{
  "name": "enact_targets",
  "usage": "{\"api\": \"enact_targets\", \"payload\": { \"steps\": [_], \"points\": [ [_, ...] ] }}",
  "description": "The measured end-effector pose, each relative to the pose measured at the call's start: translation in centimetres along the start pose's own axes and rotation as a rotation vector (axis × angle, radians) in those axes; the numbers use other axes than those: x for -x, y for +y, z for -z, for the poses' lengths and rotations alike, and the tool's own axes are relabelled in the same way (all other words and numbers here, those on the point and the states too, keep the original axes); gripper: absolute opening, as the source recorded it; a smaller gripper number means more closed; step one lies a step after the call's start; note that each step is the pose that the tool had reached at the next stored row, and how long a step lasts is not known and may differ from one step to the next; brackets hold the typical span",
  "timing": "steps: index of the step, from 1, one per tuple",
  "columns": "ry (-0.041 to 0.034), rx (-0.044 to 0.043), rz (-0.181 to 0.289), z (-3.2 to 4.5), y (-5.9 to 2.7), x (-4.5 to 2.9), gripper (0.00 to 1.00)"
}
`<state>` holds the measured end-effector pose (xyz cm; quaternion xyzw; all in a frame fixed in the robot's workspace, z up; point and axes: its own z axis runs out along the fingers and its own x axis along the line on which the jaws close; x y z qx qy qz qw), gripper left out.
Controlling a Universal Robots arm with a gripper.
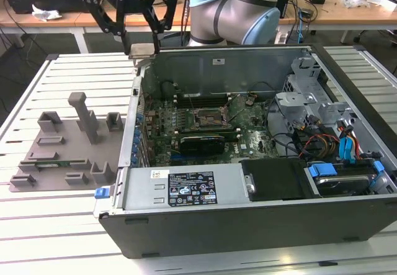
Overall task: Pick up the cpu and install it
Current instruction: 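Pick up the cpu and move it towards the insertion slot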
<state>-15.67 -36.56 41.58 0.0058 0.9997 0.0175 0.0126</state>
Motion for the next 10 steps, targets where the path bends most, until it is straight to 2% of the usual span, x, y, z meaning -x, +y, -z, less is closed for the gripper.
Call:
{"api": "enact_targets", "payload": {
  "steps": [1, 4, 7, 10],
  "points": [
    [0.0001, 0.0000, 0.000, -0.01, 0.01, 0.54, 0.55],
    [0.0001, 0.0000, 0.000, -0.03, 0.02, 1.41, 0.55],
    [0.0001, 0.0000, 0.000, -0.04, 0.02, 1.58, 0.55],
    [0.0002, -0.0001, 0.000, -0.35, 0.01, 1.87, 0.55]
  ]
}}
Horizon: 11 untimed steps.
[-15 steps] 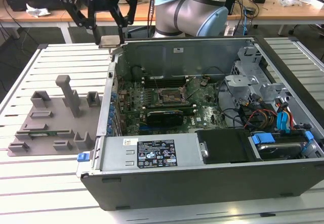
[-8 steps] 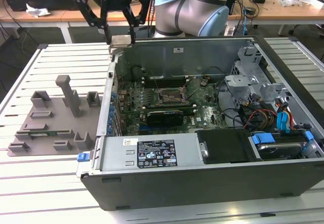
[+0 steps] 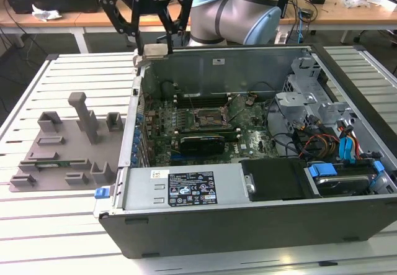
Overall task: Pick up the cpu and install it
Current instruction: 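Pick up the cpu and move it towards the insertion slot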
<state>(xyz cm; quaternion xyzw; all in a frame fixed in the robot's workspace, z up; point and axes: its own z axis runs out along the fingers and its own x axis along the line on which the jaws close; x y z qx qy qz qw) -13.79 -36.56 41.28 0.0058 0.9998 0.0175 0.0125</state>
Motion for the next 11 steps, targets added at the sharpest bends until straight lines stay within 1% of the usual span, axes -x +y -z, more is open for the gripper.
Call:
{"api": "enact_targets", "payload": {
  "steps": [1, 2, 6, 9, 11],
  "points": [
    [0.0000, 0.0002, 0.000, -0.38, -0.01, 0.39, 0.55],
    [0.0002, 0.0001, 0.000, -0.58, -0.01, 0.64, 0.55],
    [0.0009, 0.0001, 0.000, -1.06, -0.02, 1.34, 0.55],
    [0.0020, 0.0000, 0.000, -1.87, 0.03, 2.48, 0.55],
    [0.0023, 0.0001, 0.000, -2.23, 0.10, 2.94, 0.55]
  ]
}}
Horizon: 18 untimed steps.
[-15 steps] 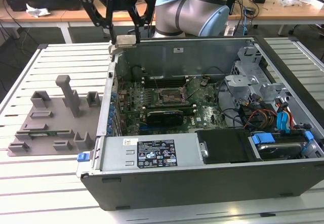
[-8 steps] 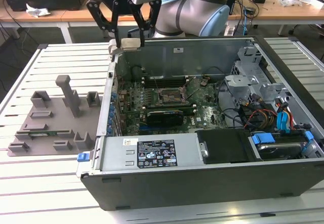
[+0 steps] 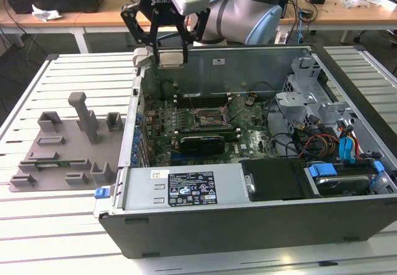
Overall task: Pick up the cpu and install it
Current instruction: 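Pick up the cpu and move it towards the insertion slot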
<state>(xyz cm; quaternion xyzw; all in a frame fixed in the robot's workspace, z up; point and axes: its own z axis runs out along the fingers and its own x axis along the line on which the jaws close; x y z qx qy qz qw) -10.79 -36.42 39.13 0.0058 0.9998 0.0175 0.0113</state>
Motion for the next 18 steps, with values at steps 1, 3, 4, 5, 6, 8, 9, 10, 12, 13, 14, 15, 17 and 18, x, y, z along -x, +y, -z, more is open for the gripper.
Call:
{"api": "enact_targets", "payload": {
  "steps": [1, 3, 4, 5, 6, 8, 9, 10, 12, 13, 14, 15, 17, 18],
  "points": [
    [0.0010, 0.0000, 0.000, -0.31, 0.04, 0.55, 0.55],
    [0.0020, -0.0001, 0.000, -0.53, 0.05, 1.02, 0.55],
    [0.0024, -0.0001, 0.000, -0.63, 0.05, 1.26, 0.55],
    [0.0029, -0.0001, 0.000, -0.73, 0.05, 1.49, 0.55],
    [0.0035, -0.0001, 0.000, -0.83, 0.05, 1.73, 0.55],
    [0.0050, -0.0001, 0.000, -1.09, 0.07, 2.27, 0.55],
    [0.0060, -0.0001, 0.000, -1.25, 0.08, 2.57, 0.55],
    [0.0075, -0.0001, 0.000, -1.46, 0.10, 2.96, 0.55],
    [0.0097, -0.0002, 0.000, -1.83, 0.14, 3.59, 0.55],
    [0.0109, -0.0001, 0.000, -2.22, 0.19, 4.06, 0.55],
    [0.0112, -0.0002, 0.000, -2.58, 0.31, 4.32, 0.55],
    [0.0113, -0.0003, 0.000, -2.76, 0.40, 4.42, 0.55],
    [0.0113, -0.0002, 0.000, -3.17, 0.62, 4.68, 0.55],
    [0.0114, -0.0001, 0.000, -3.40, 0.73, 4.86, 0.55]
  ]
}}
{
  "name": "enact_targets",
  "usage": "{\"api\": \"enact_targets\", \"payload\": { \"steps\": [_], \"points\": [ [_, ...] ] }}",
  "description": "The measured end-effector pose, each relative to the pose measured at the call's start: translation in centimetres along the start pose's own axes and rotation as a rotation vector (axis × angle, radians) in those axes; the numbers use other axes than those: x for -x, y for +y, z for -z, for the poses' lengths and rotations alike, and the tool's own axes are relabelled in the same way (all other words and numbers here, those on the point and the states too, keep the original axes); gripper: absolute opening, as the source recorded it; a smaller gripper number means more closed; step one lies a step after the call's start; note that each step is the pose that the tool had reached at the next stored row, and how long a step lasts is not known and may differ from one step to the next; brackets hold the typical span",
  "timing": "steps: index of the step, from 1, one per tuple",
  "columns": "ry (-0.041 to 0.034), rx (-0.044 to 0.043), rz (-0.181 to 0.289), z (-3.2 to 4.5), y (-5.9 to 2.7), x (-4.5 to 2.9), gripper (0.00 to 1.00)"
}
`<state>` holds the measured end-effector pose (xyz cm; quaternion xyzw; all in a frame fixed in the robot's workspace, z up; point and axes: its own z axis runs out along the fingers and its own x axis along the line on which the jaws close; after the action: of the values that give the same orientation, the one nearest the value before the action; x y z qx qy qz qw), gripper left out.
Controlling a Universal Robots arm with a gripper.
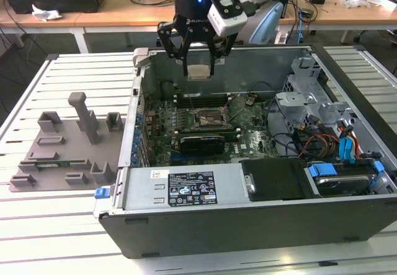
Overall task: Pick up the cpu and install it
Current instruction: 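Pick up the cpu and move it towards the insertion slot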
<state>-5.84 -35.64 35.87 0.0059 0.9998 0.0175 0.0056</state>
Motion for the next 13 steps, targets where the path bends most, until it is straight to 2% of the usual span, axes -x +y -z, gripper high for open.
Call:
{"api": "enact_targets", "payload": {
  "steps": [2, 7, 13],
  "points": [
    [0.0002, -0.0001, 0.000, -0.76, 0.35, 0.72, 0.55],
    [0.0003, -0.0003, 0.000, -1.91, 0.85, 1.90, 0.55],
    [0.0003, -0.0003, 0.000, -3.22, 1.41, 2.61, 0.55]
  ]
}}
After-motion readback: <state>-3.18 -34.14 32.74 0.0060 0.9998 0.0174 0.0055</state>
